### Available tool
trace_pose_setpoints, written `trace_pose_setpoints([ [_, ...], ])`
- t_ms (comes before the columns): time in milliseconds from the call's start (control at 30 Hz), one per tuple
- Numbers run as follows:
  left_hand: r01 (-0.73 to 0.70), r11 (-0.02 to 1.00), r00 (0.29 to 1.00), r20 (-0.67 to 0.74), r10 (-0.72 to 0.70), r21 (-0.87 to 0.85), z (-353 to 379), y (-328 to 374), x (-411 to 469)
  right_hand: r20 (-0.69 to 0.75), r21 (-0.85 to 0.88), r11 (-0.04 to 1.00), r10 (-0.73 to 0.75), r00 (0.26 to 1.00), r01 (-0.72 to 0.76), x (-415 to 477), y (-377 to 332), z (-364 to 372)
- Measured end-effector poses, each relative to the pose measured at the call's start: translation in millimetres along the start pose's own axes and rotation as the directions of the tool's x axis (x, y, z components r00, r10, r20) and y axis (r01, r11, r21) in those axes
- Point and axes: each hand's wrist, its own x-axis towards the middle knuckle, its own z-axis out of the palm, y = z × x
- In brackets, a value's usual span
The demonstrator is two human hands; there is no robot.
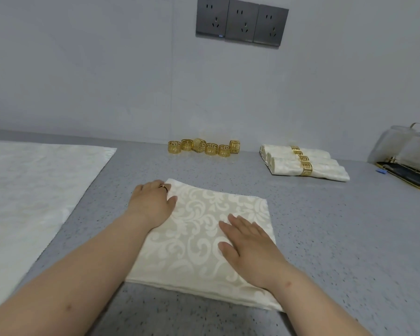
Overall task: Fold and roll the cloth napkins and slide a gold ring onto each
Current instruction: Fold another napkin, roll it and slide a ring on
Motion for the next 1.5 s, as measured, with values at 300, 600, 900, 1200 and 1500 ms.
trace_pose_setpoints([
  [300,-0.041,0.976,0.996,-0.089,0.022,-0.214,-17.6,-24.1,-60.3,-0.046,0.026,1.000,-0.009,0.999,0.010,-1.1,-0.3,0.8],
  [600,0.129,0.985,0.985,-0.101,-0.141,-0.117,-13.0,-26.0,-85.8,-0.324,0.017,0.994,-0.095,0.941,0.106,-13.2,-7.8,-4.4],
  [900,0.013,0.996,0.986,-0.166,-0.028,-0.093,-6.3,-48.2,-75.5,-0.240,0.196,0.973,-0.074,0.968,0.123,-17.9,-4.5,-6.8],
  [1200,-0.198,0.979,0.935,-0.311,0.172,-0.055,-20.0,-48.4,-80.6,-0.158,0.059,0.987,-0.140,0.978,0.151,-18.1,-13.9,-5.0],
  [1500,-0.554,0.792,0.824,-0.036,0.565,-0.254,-17.5,32.5,-166.7,-0.227,-0.196,0.979,-0.105,0.968,0.060,-32.6,-26.2,-2.6],
])
